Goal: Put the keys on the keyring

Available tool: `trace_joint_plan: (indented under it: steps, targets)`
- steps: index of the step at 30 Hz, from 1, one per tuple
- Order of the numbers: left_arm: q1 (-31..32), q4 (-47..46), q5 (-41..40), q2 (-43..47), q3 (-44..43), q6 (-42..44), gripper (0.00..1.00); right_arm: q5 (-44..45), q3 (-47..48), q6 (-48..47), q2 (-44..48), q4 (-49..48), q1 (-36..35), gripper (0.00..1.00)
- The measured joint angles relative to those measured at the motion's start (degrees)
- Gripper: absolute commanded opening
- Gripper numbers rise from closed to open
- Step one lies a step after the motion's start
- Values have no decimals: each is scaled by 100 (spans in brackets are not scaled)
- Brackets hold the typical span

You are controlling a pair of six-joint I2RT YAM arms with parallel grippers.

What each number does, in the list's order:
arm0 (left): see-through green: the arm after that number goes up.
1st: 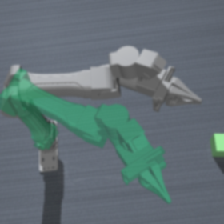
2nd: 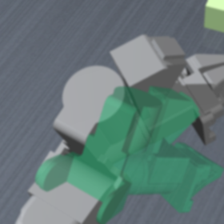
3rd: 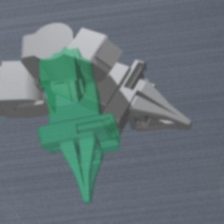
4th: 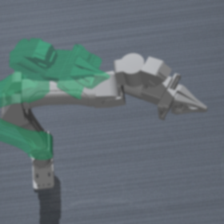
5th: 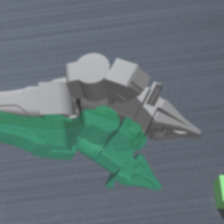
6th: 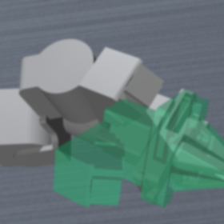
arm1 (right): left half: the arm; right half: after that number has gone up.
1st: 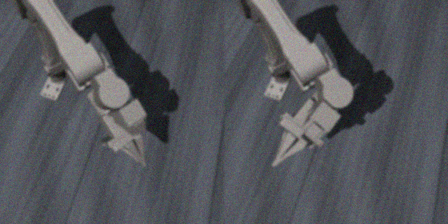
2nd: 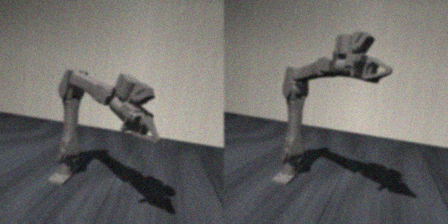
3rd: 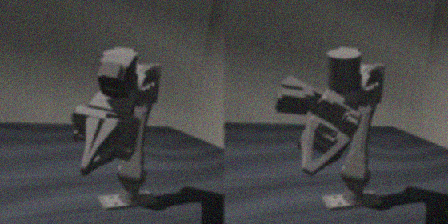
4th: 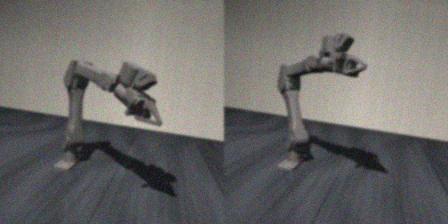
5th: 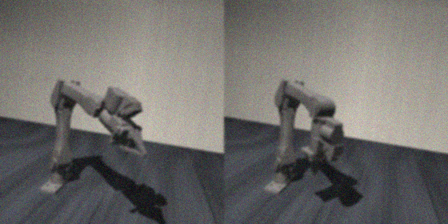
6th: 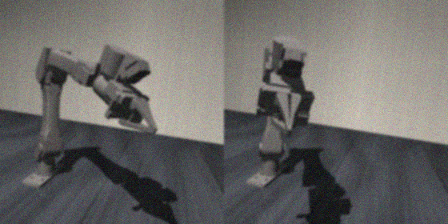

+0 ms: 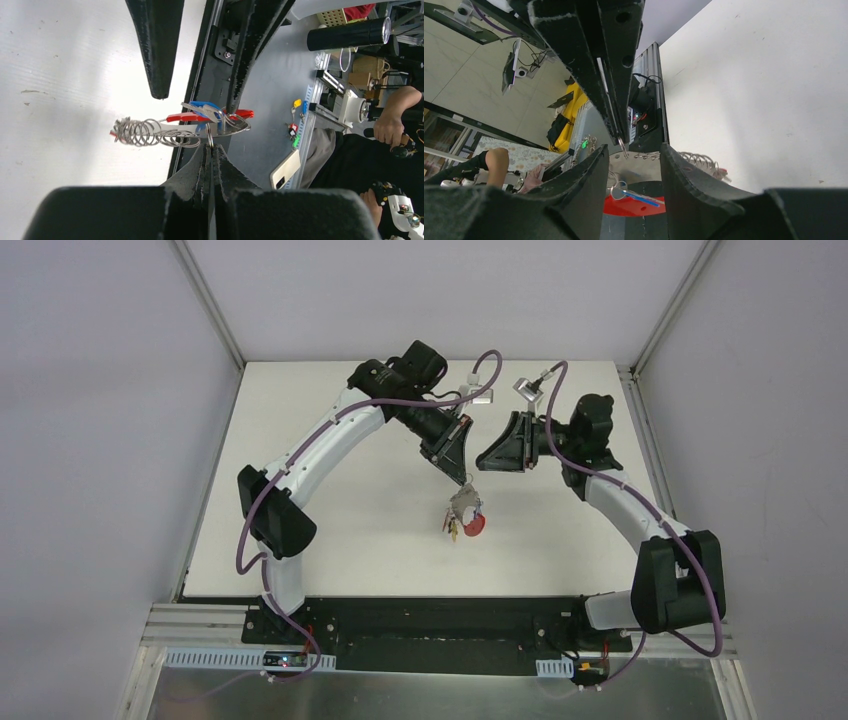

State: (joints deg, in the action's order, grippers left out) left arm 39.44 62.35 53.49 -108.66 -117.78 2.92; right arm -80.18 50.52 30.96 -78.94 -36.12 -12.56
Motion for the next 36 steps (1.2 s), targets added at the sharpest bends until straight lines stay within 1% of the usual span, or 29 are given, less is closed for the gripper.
trace_joint_plan:
  steps: [5,12,16,20,23,27,32,36]
  targets:
    - [0,9,-7,0,2,28,0,-48,0,0,44,24,-85,44]
    - [0,-105,4,0,33,-46,0,-46,0,-44,52,44,-214,34]
    - [0,-179,31,0,76,-79,0,-46,0,-212,52,225,-295,27]
    - [0,-201,48,0,96,-85,0,-48,9,-573,52,693,-358,25]
    - [0,-205,50,0,98,-92,0,-39,151,-1128,52,1473,-389,22]
    - [0,-210,52,0,107,-94,0,-11,457,-1989,52,2500,-422,15]
    - [-2,-214,48,-4,157,-92,0,-9,557,-2444,52,3005,-448,0]
    - [-15,-221,42,-11,205,-94,0,-11,584,-2559,52,3174,-455,0]
